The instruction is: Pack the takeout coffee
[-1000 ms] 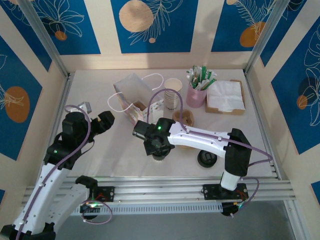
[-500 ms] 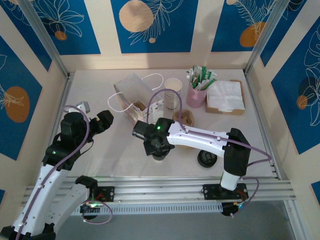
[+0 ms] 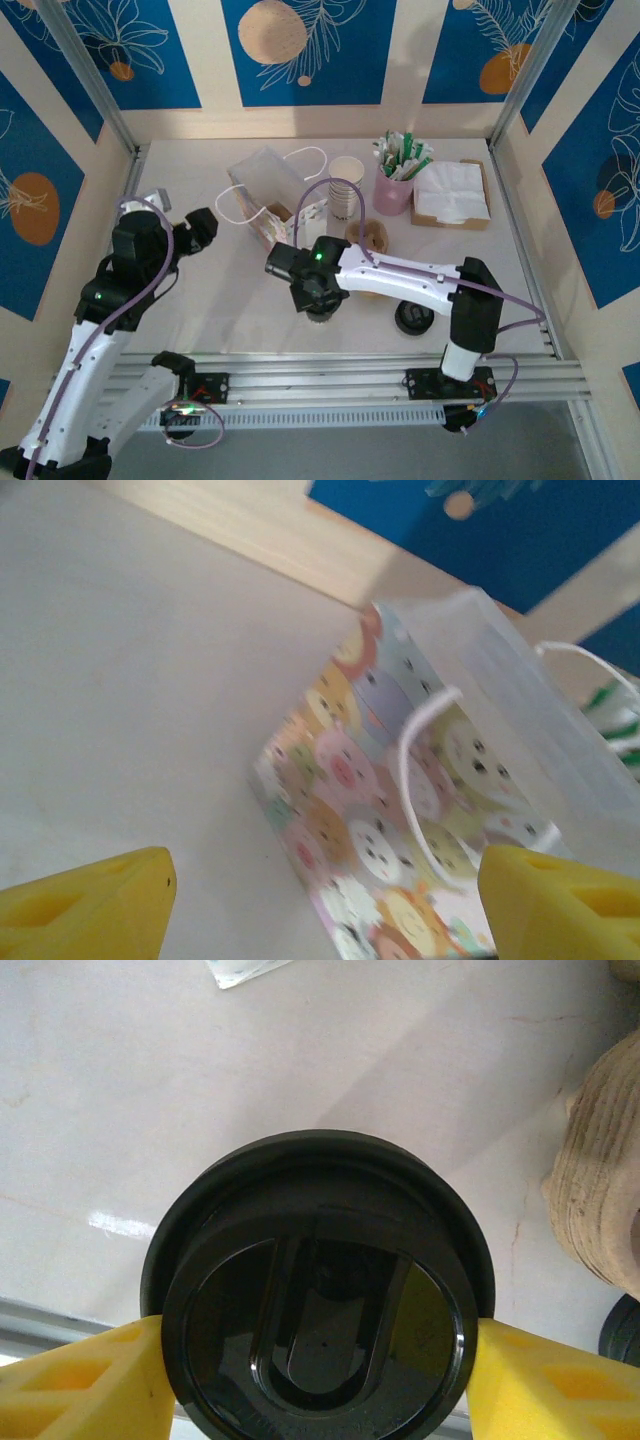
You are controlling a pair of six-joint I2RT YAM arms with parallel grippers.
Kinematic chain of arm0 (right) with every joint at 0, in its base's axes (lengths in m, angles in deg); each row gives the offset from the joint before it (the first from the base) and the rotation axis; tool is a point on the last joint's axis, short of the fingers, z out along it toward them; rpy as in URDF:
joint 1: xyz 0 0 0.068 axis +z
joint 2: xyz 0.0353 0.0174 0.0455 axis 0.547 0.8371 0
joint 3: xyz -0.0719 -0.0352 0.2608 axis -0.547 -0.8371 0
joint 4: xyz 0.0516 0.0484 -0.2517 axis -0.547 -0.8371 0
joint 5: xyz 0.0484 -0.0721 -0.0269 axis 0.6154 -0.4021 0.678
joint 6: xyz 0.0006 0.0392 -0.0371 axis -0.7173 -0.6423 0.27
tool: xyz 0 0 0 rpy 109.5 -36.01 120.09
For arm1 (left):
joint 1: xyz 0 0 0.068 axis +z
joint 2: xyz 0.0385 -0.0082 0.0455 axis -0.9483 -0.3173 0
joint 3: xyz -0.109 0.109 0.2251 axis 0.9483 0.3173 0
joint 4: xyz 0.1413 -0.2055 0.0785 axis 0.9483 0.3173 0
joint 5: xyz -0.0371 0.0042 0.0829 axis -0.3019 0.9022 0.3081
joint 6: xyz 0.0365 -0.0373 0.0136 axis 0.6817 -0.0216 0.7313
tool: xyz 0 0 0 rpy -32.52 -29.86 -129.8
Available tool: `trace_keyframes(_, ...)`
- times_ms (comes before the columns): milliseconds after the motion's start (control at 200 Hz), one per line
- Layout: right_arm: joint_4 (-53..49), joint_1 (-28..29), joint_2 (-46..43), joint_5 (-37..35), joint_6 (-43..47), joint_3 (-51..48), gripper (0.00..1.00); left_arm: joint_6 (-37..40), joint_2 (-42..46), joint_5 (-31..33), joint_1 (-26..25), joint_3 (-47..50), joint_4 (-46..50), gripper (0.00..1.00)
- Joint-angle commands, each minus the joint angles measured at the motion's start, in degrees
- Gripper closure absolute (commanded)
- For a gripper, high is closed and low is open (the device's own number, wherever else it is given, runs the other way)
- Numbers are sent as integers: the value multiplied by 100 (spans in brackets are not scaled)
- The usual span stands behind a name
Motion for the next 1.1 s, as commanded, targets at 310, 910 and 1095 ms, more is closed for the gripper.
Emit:
trace_keyframes(310, -764, 651, -1682, -362, 962, 907, 35, 468, -1622, -547, 1264, -1055, -1063, 20)
trace_keyframes(910, 105, -66, -922, -1391, 3072, 3680, 35, -1112, -5718, -5018, 2080, -1738, -4116, 24)
trace_keyframes(1095, 176, -525, -271, -1198, 3375, 4462, 35, -1386, -6478, -5752, 1761, -1890, -4983, 24)
